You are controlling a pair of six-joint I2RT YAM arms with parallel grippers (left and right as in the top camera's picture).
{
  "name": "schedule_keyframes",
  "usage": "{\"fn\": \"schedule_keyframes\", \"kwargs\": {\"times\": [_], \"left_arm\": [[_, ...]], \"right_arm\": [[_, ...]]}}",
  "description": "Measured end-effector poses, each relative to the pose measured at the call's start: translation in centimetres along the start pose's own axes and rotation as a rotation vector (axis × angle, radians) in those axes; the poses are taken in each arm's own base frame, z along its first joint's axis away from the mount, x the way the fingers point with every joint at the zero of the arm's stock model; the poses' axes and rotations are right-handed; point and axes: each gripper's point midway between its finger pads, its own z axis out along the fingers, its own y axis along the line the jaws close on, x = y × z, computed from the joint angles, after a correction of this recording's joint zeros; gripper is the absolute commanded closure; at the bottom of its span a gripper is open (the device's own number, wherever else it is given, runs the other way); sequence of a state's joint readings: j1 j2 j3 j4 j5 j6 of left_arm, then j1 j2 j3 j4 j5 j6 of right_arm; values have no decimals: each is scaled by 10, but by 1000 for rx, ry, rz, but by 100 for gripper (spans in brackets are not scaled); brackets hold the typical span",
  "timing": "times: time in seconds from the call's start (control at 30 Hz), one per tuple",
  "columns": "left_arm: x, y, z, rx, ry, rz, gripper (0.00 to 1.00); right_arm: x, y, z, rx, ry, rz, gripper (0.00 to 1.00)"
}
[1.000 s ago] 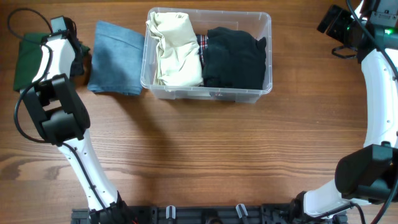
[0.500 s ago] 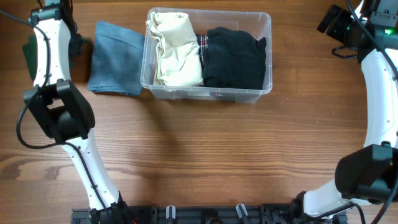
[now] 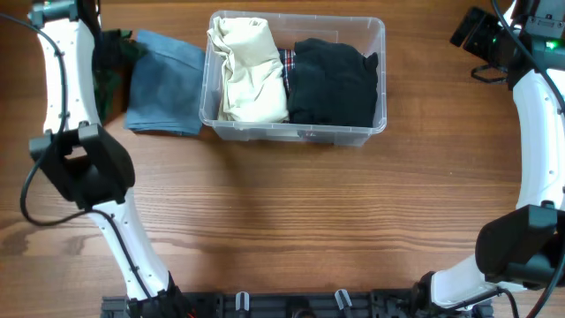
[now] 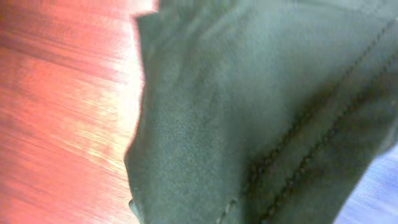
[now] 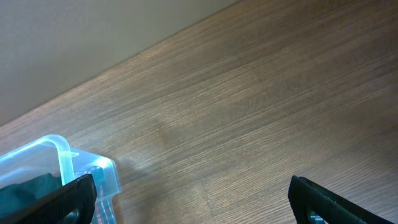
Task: Pack container
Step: 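Lift the dark-green garment and carry it right over the bin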
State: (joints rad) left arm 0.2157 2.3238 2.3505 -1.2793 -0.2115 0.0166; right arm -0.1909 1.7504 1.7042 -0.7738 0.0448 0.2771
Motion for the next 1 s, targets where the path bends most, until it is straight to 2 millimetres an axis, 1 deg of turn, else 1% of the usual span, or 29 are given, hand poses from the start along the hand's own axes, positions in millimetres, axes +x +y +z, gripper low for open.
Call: {"fn": "schedule_keyframes", "kwargs": {"times": [0.17,0.3,0.4,0.47,0.6,0.67,0.8,0.9,1.0], "left_arm": [[-11,-8,-54,114,-103,-25,96],[-16,-13,-99,205,-184,-49,96],[-15,-24,-124,301,-216,-54,96],[-13,-35,-134,371,-217,-58,96],[-10,-65,-148,518,-204,-54,96],[-11,-84,-157,590,-208,-48,96],[-19,-123,-181,747,-244,-36,96],[-25,-147,-200,852,-275,-33,96],[-33,-165,-219,947,-306,-41,96]], "right_arm": [[0,0,0,0,0,0,0],[0,0,0,0,0,0,0],[0,0,0,0,0,0,0],[0,0,0,0,0,0,0],[0,0,0,0,0,0,0],[0,0,0,0,0,0,0],[0,0,0,0,0,0,0],[0,0,0,0,0,0,0],[0,0,0,0,0,0,0]]}}
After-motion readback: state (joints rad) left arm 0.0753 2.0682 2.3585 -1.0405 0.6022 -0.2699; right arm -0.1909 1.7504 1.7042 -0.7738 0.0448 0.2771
